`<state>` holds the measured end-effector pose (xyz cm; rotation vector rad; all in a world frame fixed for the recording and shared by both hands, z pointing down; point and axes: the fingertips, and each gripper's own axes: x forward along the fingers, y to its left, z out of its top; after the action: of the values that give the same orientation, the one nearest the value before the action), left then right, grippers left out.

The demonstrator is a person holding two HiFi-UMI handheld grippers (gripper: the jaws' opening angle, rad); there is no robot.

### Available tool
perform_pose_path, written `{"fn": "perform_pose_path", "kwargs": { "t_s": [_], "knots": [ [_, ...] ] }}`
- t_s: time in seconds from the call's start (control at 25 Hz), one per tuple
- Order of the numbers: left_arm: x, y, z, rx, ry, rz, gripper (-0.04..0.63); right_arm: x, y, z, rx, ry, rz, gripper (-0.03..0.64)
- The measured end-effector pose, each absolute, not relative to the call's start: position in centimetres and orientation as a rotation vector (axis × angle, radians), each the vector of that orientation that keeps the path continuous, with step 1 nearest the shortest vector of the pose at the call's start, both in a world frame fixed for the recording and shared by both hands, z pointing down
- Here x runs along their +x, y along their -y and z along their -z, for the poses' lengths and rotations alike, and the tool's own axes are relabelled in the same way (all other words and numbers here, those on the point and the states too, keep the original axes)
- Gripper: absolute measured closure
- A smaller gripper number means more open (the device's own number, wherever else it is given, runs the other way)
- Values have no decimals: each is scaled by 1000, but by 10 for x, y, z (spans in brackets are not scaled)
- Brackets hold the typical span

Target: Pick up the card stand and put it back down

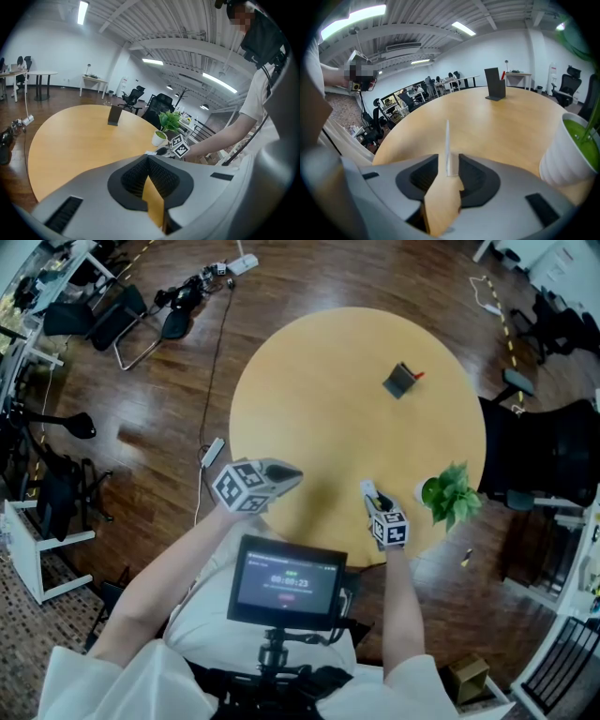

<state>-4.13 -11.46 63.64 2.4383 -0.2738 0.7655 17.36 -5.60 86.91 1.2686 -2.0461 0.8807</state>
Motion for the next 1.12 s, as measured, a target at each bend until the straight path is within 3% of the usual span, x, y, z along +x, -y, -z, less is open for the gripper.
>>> {"fn": "perform_pose_path", "kwargs": {
  "t_s": [0.12,0.56,1.12],
  "knots": [
    [-40,115,-633,2444,279,-745,595,193,54,-880,1372,2005,-824,434],
    [-36,126,-617,2460,389,-579,595,199,45,-776,1659,2065,-882,434],
    [-63,137,-568,2501,247,-365,595,182,24,-636,2045,2088,-737,471]
  ]
}}
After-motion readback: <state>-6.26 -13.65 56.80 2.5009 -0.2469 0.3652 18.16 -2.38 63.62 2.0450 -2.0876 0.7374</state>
